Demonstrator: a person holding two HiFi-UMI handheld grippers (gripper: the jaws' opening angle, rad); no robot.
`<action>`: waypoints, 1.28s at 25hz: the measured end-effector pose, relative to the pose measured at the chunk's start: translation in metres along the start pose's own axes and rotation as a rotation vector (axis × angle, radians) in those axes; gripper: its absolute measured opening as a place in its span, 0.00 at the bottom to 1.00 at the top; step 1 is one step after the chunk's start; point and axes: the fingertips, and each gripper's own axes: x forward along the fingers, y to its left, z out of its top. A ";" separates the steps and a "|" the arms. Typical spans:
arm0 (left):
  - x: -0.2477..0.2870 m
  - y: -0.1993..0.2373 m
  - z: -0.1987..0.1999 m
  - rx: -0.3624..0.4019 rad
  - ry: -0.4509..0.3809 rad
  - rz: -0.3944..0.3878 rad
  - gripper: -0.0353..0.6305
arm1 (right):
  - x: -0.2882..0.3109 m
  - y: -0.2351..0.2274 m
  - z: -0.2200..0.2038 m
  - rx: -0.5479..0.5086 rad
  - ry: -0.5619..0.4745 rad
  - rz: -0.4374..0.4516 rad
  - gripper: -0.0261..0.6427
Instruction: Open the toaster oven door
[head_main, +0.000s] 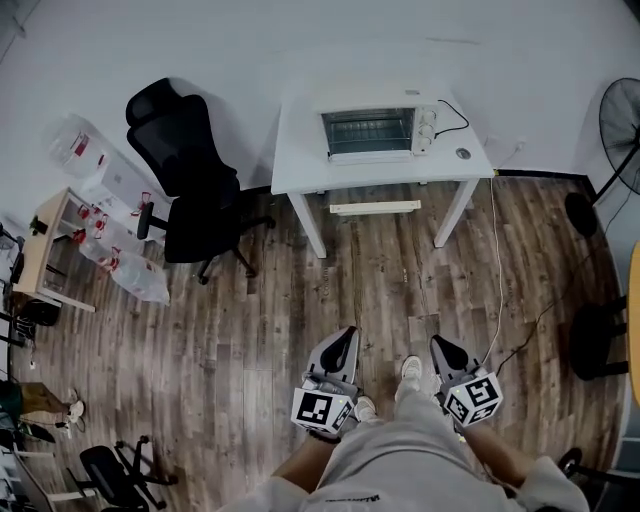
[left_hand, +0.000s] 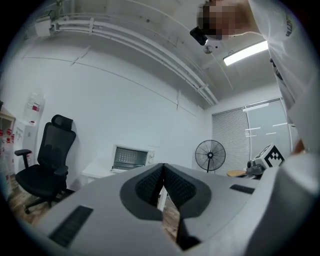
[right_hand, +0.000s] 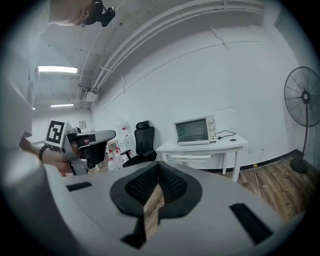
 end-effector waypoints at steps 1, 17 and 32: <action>-0.006 -0.001 0.002 0.000 0.000 -0.005 0.06 | -0.004 0.008 -0.001 0.000 -0.003 -0.001 0.06; -0.030 -0.041 0.000 -0.022 -0.007 -0.057 0.06 | -0.055 0.024 -0.008 -0.017 -0.020 -0.022 0.06; -0.040 -0.084 0.029 0.027 -0.054 -0.009 0.06 | -0.101 -0.009 0.029 0.014 -0.074 0.038 0.06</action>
